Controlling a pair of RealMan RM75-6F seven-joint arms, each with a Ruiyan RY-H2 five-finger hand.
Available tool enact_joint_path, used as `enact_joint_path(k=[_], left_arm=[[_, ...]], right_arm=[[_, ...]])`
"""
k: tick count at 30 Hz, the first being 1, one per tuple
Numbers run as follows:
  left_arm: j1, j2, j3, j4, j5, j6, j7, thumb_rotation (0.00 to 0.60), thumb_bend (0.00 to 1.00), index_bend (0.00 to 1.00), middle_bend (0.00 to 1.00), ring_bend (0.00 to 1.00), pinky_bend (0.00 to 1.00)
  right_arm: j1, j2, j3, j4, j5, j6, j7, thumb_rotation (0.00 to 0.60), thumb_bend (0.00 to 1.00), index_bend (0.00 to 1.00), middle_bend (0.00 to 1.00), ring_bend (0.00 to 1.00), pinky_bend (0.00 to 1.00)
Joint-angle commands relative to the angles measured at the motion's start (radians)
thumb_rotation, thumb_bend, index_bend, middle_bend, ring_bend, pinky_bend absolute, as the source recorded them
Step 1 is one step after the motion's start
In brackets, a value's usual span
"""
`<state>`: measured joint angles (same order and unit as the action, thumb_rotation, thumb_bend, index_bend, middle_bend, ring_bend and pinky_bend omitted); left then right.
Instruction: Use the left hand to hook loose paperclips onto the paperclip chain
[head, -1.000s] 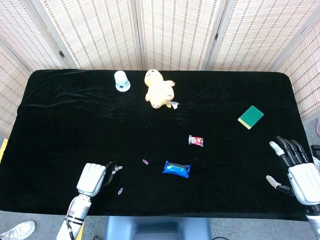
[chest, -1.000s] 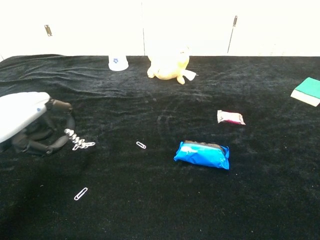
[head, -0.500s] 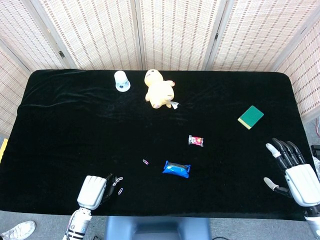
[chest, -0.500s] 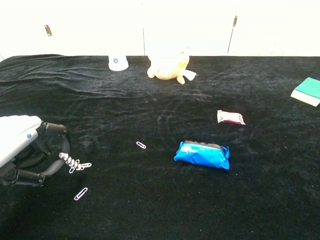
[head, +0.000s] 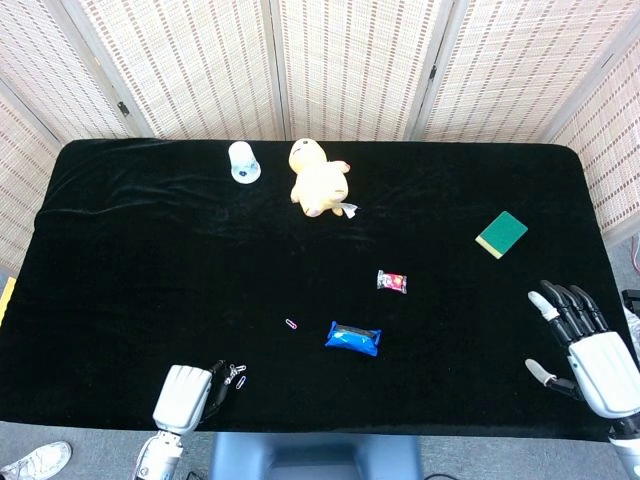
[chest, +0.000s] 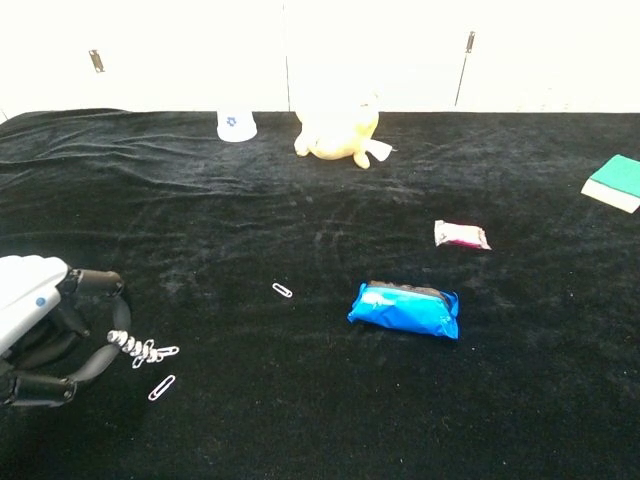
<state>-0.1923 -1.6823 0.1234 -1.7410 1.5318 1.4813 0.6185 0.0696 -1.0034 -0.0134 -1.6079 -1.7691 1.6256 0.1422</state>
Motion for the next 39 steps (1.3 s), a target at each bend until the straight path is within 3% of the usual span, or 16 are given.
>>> enact_joint_path(k=[1, 32, 39], left_arm=[[0.01, -0.006, 0.004, 0.011, 0.01, 0.003, -0.017, 0.6, 0.66, 0.75, 1.0, 1.0, 1.0], [0.062, -0.021, -0.002, 0.077, 0.038, -0.031, -0.094, 0.6, 0.66, 0.75, 1.0, 1.0, 1.0], [0.051, 0.008, -0.042, 0.035, 0.064, -0.018, -0.088, 0.6, 0.66, 0.75, 1.0, 1.0, 1.0]], right_arm=[[-0.002, 0.0, -0.003, 0.001, -0.005, 0.004, 0.0, 0.6, 0.23, 0.0, 0.0, 0.0, 0.0], [-0.01, -0.001, -0.007, 0.004, -0.013, 0.021, -0.002, 0.6, 0.23, 0.0, 0.0, 0.0, 0.0], [-0.011, 0.001, -0.003, 0.005, -0.004, 0.023, 0.006, 0.6, 0.23, 0.0, 0.0, 0.0, 0.0]])
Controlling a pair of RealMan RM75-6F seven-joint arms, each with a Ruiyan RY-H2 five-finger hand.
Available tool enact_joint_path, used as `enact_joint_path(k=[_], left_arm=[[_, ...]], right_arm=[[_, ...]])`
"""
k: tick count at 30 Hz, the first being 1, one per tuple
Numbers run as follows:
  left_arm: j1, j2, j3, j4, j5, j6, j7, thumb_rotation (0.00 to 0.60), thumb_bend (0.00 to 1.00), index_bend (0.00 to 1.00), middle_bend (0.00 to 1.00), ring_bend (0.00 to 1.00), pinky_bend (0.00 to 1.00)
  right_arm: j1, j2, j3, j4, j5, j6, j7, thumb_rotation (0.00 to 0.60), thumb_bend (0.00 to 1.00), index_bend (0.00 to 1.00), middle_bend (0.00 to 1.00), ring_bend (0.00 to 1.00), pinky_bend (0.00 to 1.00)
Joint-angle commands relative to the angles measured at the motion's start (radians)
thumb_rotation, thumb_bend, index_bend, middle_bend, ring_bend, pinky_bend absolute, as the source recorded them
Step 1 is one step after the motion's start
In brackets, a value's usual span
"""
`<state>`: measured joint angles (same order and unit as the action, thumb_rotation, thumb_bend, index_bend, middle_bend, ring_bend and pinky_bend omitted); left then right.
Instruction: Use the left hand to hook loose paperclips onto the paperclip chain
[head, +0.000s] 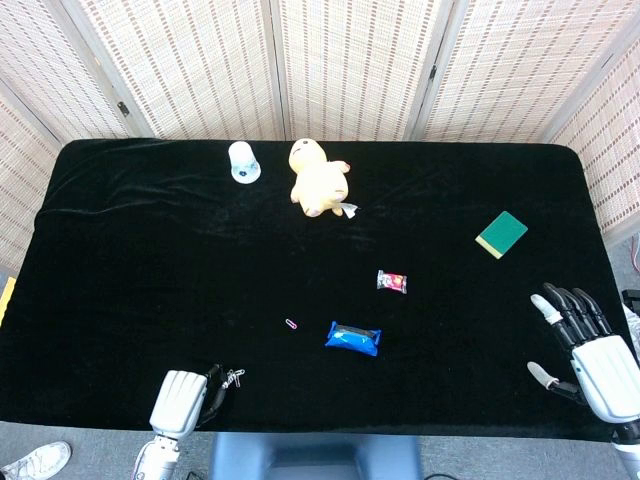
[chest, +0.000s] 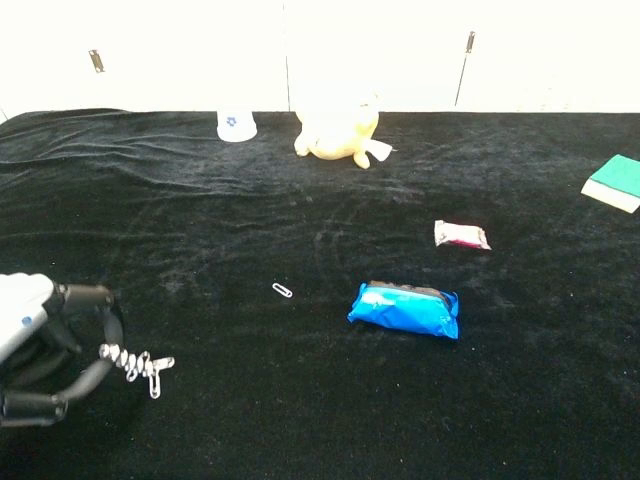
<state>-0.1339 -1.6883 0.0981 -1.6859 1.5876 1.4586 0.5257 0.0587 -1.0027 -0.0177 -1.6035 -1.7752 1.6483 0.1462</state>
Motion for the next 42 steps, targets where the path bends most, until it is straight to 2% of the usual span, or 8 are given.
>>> enact_joint_path(k=[1, 9, 18, 25, 34, 37, 39, 42], left_arm=[[-0.014, 0.026, -0.03, -0.034, 0.012, 0.005, 0.006, 0.6, 0.66, 0.75, 1.0, 1.0, 1.0], [-0.088, 0.093, -0.158, -0.08, -0.055, -0.065, -0.033, 0.6, 0.66, 0.75, 1.0, 1.0, 1.0], [-0.191, 0.118, -0.292, -0.002, -0.207, -0.199, -0.134, 0.6, 0.66, 0.75, 1.0, 1.0, 1.0], [-0.248, 0.107, -0.326, 0.085, -0.272, -0.268, -0.201, 0.6, 0.66, 0.75, 1.0, 1.0, 1.0], [-0.271, 0.114, -0.321, 0.101, -0.289, -0.267, -0.224, 0.6, 0.66, 0.75, 1.0, 1.0, 1.0], [-0.275, 0.124, -0.316, 0.091, -0.31, -0.272, -0.204, 0.6, 0.56, 0.56, 1.0, 1.0, 1.0], [-0.276, 0.124, -0.317, 0.086, -0.314, -0.262, -0.203, 0.6, 0.39, 0.33, 1.0, 1.0, 1.0], [-0.276, 0.13, -0.316, 0.077, -0.317, -0.251, -0.208, 0.6, 0.27, 0.2, 1.0, 1.0, 1.0]], right_arm=[[-0.001, 0.001, 0.002, 0.0, 0.005, 0.002, 0.003, 0.6, 0.23, 0.0, 0.0, 0.0, 0.0], [-0.001, -0.003, 0.014, -0.006, 0.033, -0.007, -0.008, 0.6, 0.23, 0.0, 0.0, 0.0, 0.0], [0.004, -0.009, 0.036, -0.017, 0.092, -0.033, -0.03, 0.6, 0.23, 0.0, 0.0, 0.0, 0.0], [0.007, -0.009, 0.049, -0.021, 0.126, -0.052, -0.034, 0.6, 0.23, 0.0, 0.0, 0.0, 0.0], [0.013, -0.01, 0.055, -0.021, 0.141, -0.072, -0.04, 0.6, 0.23, 0.0, 0.0, 0.0, 0.0], [0.012, -0.01, 0.056, -0.022, 0.14, -0.068, -0.04, 0.6, 0.23, 0.0, 0.0, 0.0, 0.0], [0.01, -0.011, 0.055, -0.021, 0.136, -0.064, -0.039, 0.6, 0.23, 0.0, 0.0, 0.0, 0.0], [0.009, -0.012, 0.055, -0.02, 0.135, -0.062, -0.038, 0.6, 0.23, 0.0, 0.0, 0.0, 0.0]])
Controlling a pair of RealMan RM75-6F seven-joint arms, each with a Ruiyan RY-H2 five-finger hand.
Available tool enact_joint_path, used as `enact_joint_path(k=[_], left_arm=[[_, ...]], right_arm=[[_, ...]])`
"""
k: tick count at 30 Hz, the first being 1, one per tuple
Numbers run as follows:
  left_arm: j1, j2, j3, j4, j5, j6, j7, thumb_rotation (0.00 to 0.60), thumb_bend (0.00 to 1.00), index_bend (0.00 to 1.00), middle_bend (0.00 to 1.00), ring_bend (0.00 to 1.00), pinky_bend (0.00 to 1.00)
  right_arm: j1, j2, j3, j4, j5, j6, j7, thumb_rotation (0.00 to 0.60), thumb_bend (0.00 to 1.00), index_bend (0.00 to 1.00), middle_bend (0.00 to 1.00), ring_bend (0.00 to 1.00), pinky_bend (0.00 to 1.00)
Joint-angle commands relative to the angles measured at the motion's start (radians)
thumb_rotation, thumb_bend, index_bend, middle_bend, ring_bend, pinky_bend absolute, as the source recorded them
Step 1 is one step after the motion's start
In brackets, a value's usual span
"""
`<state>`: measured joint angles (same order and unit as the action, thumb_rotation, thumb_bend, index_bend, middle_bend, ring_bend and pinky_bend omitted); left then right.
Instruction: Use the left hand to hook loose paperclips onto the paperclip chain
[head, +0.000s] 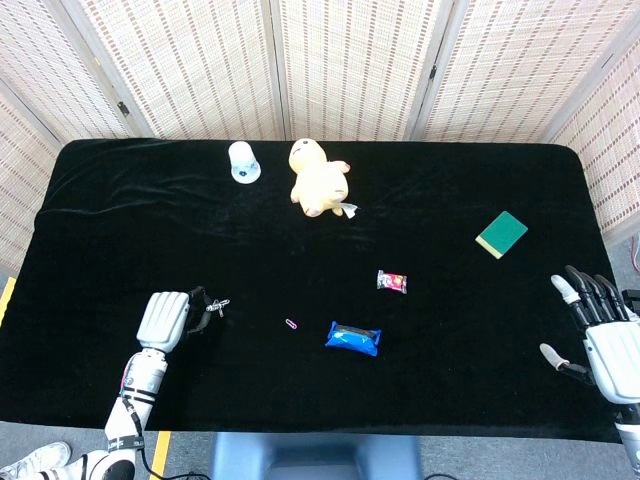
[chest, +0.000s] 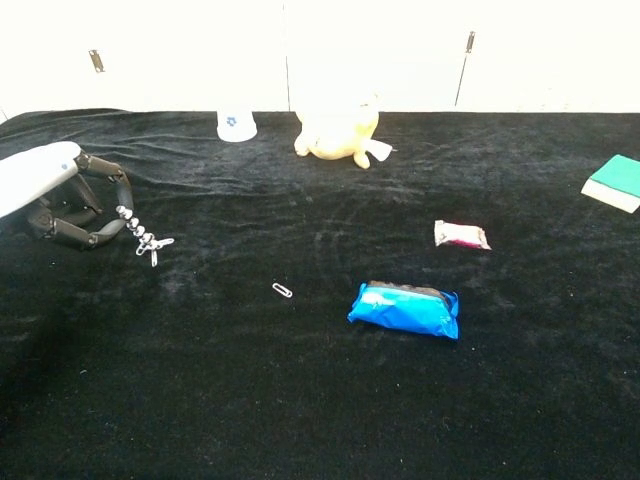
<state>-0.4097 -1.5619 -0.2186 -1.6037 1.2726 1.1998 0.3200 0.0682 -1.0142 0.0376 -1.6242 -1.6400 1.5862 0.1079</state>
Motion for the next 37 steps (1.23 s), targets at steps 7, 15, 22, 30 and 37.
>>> enact_joint_path(k=[7, 15, 22, 30, 37], left_arm=[[-0.009, 0.03, 0.01, -0.033, -0.013, 0.003, -0.007, 0.6, 0.17, 0.09, 1.0, 1.0, 1.0], [0.02, 0.139, 0.052, -0.144, 0.048, 0.049, -0.004, 0.6, 0.15, 0.08, 1.0, 1.0, 1.0], [0.132, 0.412, 0.194, -0.332, 0.126, 0.119, 0.08, 0.6, 0.15, 0.08, 0.27, 0.22, 0.34], [0.334, 0.396, 0.283, -0.162, 0.329, 0.44, -0.062, 0.6, 0.14, 0.06, 0.0, 0.0, 0.0], [0.37, 0.418, 0.298, -0.108, 0.288, 0.42, -0.184, 0.6, 0.14, 0.02, 0.0, 0.0, 0.0]], right_arm=[[-0.002, 0.0, 0.0, 0.0, -0.003, 0.004, 0.002, 0.6, 0.23, 0.0, 0.0, 0.0, 0.0], [0.003, 0.0, 0.0, 0.002, -0.005, -0.006, 0.003, 0.6, 0.23, 0.0, 0.0, 0.0, 0.0], [-0.001, 0.0, -0.003, 0.003, -0.012, 0.001, 0.003, 0.6, 0.23, 0.0, 0.0, 0.0, 0.0], [-0.002, 0.005, -0.011, -0.028, -0.011, -0.016, -0.031, 0.6, 0.23, 0.0, 0.0, 0.0, 0.0], [0.004, -0.003, -0.015, -0.037, -0.005, -0.039, -0.07, 0.6, 0.23, 0.0, 0.0, 0.0, 0.0]])
